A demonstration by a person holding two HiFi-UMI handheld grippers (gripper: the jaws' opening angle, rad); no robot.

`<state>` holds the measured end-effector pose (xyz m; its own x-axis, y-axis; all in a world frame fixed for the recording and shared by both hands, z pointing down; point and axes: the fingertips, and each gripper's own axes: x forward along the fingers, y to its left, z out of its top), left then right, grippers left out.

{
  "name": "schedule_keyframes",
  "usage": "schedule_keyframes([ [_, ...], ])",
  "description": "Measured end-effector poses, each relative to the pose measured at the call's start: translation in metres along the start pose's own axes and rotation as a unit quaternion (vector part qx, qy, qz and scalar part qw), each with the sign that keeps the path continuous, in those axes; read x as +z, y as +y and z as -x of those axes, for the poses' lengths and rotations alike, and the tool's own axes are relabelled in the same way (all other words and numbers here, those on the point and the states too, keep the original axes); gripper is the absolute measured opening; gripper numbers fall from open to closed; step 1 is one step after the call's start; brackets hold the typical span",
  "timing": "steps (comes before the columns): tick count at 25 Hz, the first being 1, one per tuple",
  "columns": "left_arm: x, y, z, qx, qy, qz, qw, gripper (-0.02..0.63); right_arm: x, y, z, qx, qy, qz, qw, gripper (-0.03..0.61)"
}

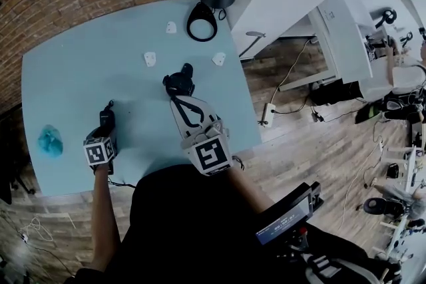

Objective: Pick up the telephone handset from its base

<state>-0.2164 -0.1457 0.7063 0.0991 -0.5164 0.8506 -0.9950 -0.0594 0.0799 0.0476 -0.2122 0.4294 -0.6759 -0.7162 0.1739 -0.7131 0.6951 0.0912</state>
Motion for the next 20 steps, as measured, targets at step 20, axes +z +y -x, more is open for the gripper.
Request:
schedule_keyframes([
  [20, 0.012, -0.003, 0.018, 0.008, -0.036, 0.007, 0.9993, 0.27, -0.002, 0.009, -0.003, 0.024, -0.002, 0.007, 1.0, 0.008],
])
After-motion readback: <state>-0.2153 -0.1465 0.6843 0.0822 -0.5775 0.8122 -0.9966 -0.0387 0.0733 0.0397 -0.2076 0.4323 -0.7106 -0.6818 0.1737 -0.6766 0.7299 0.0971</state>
